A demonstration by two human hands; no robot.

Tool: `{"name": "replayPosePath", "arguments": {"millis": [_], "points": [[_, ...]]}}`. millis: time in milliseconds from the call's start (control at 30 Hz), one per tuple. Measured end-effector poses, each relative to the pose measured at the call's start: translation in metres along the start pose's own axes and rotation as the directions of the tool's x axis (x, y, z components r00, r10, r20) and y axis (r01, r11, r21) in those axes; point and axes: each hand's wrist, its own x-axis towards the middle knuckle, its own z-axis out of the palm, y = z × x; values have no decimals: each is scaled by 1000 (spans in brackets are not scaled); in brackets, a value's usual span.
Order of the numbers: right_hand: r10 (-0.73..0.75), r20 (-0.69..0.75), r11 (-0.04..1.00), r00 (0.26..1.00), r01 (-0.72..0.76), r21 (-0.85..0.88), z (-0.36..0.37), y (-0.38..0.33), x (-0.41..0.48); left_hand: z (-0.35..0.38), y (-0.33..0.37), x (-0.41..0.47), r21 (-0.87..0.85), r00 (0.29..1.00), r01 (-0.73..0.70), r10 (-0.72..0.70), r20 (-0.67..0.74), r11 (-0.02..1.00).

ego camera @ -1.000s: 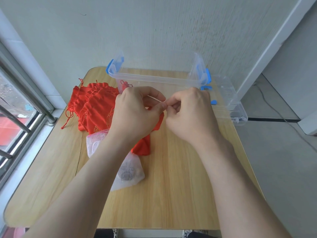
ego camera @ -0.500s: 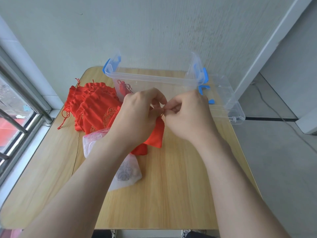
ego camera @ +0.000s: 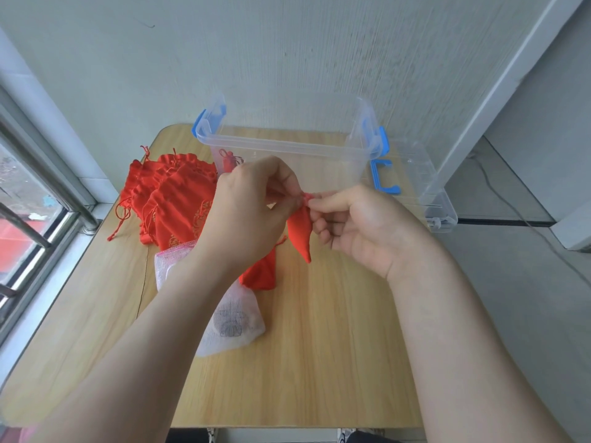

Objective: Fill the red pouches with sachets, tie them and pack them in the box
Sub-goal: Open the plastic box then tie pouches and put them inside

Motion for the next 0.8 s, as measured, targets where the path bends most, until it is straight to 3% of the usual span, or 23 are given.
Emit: {"name": "replayPosePath", "arguments": {"millis": [267,633,800], "points": [[54,31,990,998,-58,132,1,-3,-3,-6,2,0,-181,989,150,-151,12,972],[-37,-60,995,998,42,87,2,-2,1,-5,5,0,-174,987,157,-148,64,972],[-92,-125,995,988,88,-39,1,-2,1,-7,2,0,-85,993,93,-86,75,992]]}}
